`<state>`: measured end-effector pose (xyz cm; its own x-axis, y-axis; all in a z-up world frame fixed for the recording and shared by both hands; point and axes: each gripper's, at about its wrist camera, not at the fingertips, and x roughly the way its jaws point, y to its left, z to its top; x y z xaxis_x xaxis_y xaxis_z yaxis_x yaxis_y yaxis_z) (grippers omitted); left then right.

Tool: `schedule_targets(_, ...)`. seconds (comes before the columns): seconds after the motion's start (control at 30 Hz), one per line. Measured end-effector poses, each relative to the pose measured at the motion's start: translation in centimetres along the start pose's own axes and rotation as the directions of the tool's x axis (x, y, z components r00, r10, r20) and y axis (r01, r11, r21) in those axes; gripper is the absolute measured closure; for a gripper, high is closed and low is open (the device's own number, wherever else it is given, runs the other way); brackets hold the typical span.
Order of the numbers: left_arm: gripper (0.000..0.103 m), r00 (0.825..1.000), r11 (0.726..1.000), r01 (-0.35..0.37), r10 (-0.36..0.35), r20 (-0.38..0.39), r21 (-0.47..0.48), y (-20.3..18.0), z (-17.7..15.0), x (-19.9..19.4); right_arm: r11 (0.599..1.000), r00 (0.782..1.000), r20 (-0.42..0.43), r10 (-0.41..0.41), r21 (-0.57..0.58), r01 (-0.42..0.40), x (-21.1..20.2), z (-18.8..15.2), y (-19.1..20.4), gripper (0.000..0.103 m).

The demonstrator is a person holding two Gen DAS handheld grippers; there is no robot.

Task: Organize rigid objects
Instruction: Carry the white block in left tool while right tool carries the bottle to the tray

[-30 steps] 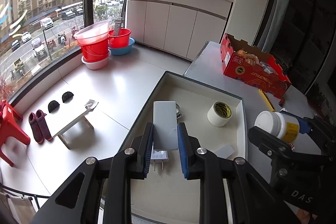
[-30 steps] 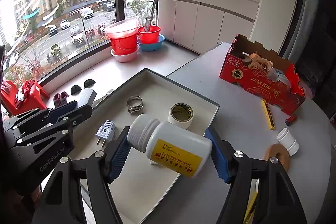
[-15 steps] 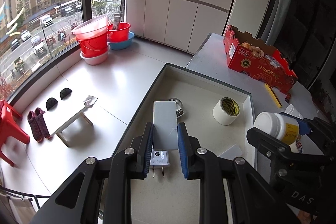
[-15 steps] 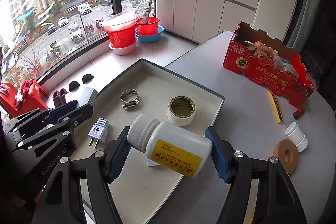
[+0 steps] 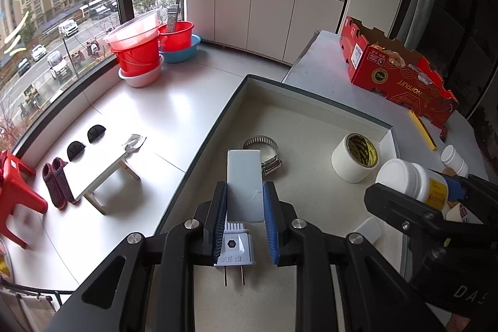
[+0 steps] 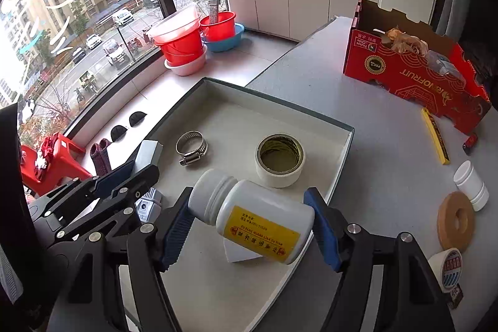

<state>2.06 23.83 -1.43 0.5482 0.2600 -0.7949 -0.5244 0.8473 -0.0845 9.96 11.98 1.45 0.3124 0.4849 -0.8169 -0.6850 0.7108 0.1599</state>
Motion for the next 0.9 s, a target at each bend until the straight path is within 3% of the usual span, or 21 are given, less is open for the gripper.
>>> schedule_targets(0.9,0.078,0.999,1.0,-0.001,0.002,-0.039,0.025,-0.5,-0.6,0.9,1.0,0.999,-0.033,-0.027,0.015,0.027,1.5,-0.5,-0.8,0.032)
